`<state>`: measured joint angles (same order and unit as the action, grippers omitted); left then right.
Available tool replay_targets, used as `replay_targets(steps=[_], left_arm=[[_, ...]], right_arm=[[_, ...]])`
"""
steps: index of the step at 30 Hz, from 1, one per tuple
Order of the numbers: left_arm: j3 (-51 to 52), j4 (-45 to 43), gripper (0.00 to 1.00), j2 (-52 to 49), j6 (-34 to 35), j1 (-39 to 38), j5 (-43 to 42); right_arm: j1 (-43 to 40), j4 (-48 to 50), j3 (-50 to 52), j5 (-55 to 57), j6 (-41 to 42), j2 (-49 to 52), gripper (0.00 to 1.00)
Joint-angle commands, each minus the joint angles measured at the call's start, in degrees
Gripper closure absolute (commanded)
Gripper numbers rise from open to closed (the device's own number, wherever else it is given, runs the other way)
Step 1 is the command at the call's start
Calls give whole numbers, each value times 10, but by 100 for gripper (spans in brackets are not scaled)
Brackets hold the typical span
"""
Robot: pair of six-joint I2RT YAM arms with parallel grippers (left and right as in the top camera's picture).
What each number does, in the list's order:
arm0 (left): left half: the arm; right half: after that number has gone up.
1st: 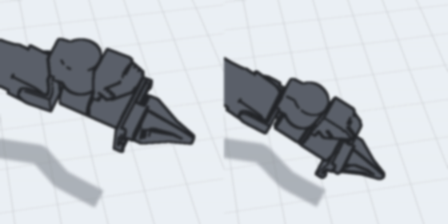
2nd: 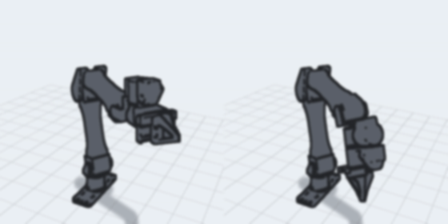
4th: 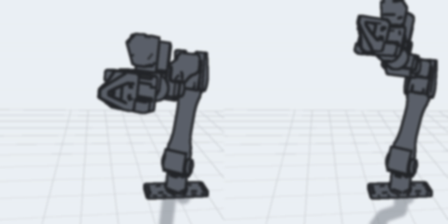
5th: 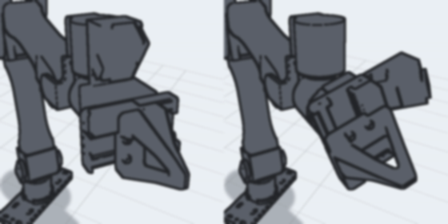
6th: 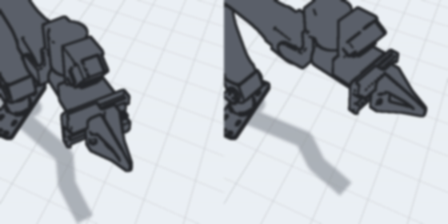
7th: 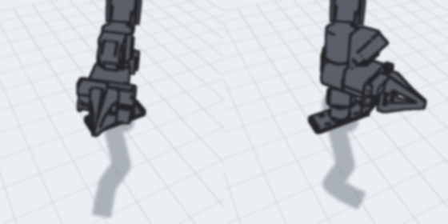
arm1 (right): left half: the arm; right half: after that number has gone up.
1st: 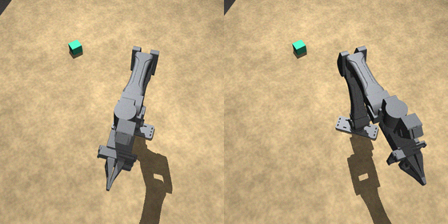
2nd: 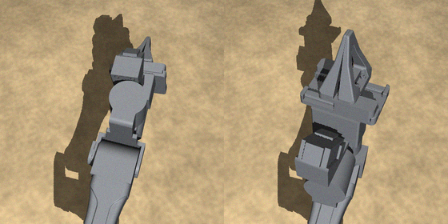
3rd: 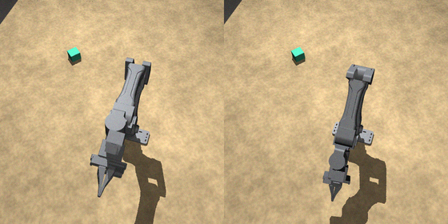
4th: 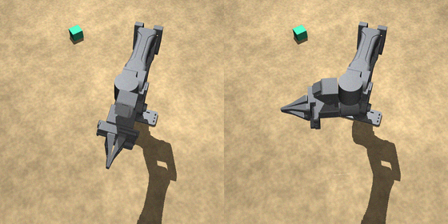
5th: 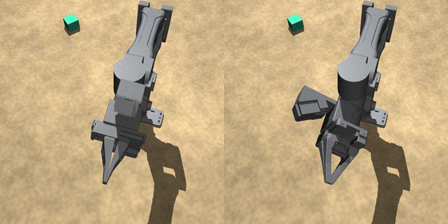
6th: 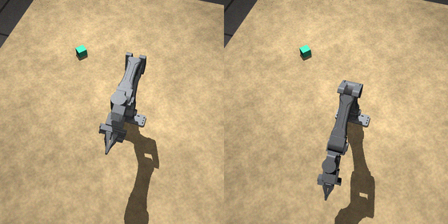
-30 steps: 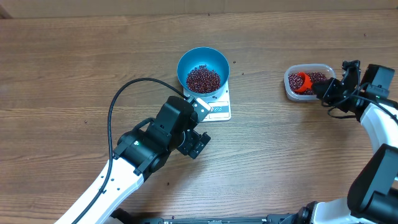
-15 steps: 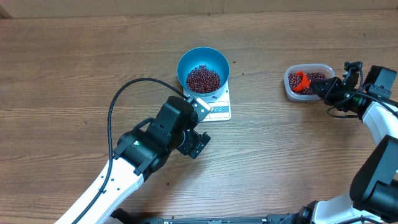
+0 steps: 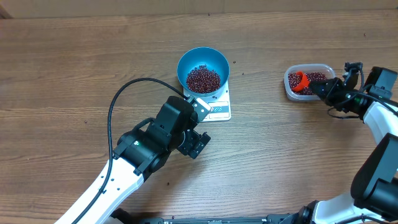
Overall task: Scoop item into bowl and weigh 150g on scale
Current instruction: 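Dip the red cup into the tub beans and scoop with the right gripper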
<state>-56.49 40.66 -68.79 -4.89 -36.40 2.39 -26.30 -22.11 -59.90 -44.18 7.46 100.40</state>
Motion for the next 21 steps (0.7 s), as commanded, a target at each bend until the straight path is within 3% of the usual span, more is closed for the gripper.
replay_targets(steps=[1,9,21], left_arm=[[1,-2,1,-4,-7,1,4],[1,-2,1,-4,-7,1,4],[1,-2,1,-4,-7,1,4]], right_arm=[[-23,-3,-2,-25,-4,20,96],[-77,-18,-2,-88,-33,19,96],[-91,-2,-2,-169,-32,20,96]])
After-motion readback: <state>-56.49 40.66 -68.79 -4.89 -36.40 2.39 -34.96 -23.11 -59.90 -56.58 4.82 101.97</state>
